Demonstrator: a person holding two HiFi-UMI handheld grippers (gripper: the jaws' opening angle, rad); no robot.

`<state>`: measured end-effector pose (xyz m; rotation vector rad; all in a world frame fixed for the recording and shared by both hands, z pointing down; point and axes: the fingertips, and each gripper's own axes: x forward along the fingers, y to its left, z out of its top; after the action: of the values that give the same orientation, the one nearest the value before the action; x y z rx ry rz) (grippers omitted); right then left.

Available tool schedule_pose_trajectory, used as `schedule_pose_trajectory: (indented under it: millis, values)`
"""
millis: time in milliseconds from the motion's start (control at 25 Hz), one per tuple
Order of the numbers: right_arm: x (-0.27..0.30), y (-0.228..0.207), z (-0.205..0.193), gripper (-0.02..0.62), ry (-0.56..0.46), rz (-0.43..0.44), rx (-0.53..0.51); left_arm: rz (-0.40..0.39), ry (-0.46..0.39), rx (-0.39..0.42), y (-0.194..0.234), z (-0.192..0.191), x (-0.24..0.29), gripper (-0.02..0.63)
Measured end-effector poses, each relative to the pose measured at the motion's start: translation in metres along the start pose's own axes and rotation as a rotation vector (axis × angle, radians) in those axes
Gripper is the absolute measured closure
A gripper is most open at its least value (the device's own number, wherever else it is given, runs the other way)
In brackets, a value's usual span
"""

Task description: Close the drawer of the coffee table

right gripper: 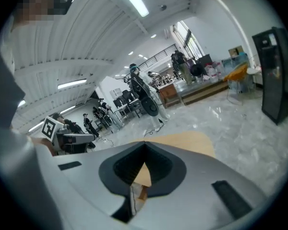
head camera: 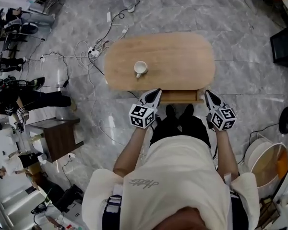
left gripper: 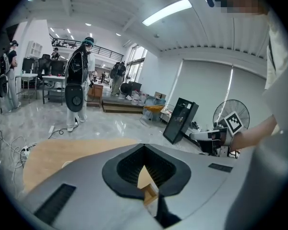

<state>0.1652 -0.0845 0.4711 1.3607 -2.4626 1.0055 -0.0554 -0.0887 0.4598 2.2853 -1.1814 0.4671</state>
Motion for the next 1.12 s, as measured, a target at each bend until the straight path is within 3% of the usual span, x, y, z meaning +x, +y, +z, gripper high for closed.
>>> schedule_pose_trajectory:
  millis: [80,240,480,680,880,1000,1120]
  values:
    - [0.005,-0.008,-0.026,0.601,0.045,-0.025,0.044,0.017,0.021,-0.013,0.016,-0.014,0.005,0.604]
    - [0.029,-0.022,-0.081,0.600,0.174,-0.083,0.015,0.029,0.089,-0.038,0.054,-0.055,0.021,0.604]
    - [0.059,-0.048,-0.173,0.600,0.336,-0.159,0.077,-0.049,0.315,-0.078,0.068,-0.174,0.047,0.604]
    - [0.069,-0.103,-0.274,0.600,0.492,-0.297,0.212,-0.084,0.467,-0.182,0.080,-0.276,0.082,0.604]
    - [0.062,-0.142,-0.361,0.601,0.605,-0.415,0.414,-0.082,0.636,-0.269,0.101,-0.388,0.111,0.605]
    - [0.079,-0.147,-0.384,0.600,0.651,-0.372,0.360,-0.056,0.696,-0.321,0.116,-0.427,0.126,0.604]
    - [0.099,-0.144,-0.409,0.600,0.696,-0.279,0.299,-0.066,0.703,-0.294,0.121,-0.449,0.138,0.606]
